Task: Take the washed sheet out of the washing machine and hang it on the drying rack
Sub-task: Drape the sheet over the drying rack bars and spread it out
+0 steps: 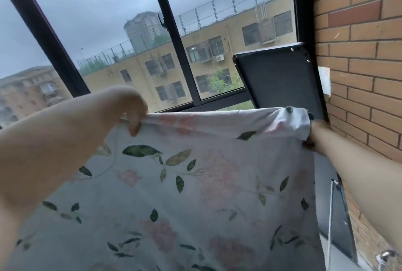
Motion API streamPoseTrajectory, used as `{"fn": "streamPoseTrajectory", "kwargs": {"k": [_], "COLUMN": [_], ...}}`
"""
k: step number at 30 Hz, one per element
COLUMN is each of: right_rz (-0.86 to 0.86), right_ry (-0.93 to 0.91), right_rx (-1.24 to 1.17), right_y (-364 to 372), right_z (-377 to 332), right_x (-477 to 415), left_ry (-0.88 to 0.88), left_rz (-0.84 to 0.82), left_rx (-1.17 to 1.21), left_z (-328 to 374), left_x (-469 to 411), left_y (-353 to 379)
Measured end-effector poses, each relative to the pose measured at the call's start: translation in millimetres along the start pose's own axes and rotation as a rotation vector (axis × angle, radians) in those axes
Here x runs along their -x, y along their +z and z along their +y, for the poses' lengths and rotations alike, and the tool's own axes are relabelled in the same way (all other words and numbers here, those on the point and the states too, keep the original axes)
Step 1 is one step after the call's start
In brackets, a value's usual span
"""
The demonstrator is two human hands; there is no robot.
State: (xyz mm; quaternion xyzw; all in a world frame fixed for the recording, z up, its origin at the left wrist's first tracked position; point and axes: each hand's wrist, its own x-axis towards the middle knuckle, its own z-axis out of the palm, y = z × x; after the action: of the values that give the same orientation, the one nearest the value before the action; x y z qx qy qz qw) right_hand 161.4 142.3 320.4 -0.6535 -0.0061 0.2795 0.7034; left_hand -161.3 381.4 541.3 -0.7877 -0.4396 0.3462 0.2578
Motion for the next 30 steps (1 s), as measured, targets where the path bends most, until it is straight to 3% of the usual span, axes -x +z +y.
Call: {"fn": "streamPoseTrajectory", "kwargs": {"k": [2, 6, 11, 17, 21, 24, 26, 30], "right_rz": [0.069, -0.019, 0.037, 0.160, 0.089, 0.100, 0.068, -0.139], "right_ry": [0.044, 0.136, 0.200, 0.068, -0.171, -0.301, -0.534, -1.030], "right_rx": [-0.027, -0.050, -0.088, -0.070, 0.140, 0.212, 0.311, 0.325], "right_y": [8.0, 27.7, 37.9, 86.2, 151.4, 202.8, 243.2, 327.2], "right_z": [5.7, 13.1, 8.9, 6.2, 17.3, 27.6, 35.5, 52.4], "right_x": [-0.2, 13.2, 22.4, 54.6, 88.9, 163.7, 214.1, 312.2], "left_ry": [0.002, -0.021, -0.063, 0.046, 0.100, 0.005, -0.083, -0.216], "left_rz": [0.092, 0.355, 0.588, 0.737, 0.929, 1.067, 1.100, 1.004], "left_rx": [0.174, 0.562, 0.683, 0.748, 0.921, 0.961, 1.005, 1.101], "left_z": [-9.8, -46.3, -57.3, -46.6, -64.1, -91.8, -118.4, -172.9], "left_x": [19.3, 26.2, 22.1, 24.7, 34.1, 39.9, 43.3, 52.4], "left_y": [11.9, 43.3, 74.1, 96.2, 121.5, 161.4, 201.9, 304.7]}}
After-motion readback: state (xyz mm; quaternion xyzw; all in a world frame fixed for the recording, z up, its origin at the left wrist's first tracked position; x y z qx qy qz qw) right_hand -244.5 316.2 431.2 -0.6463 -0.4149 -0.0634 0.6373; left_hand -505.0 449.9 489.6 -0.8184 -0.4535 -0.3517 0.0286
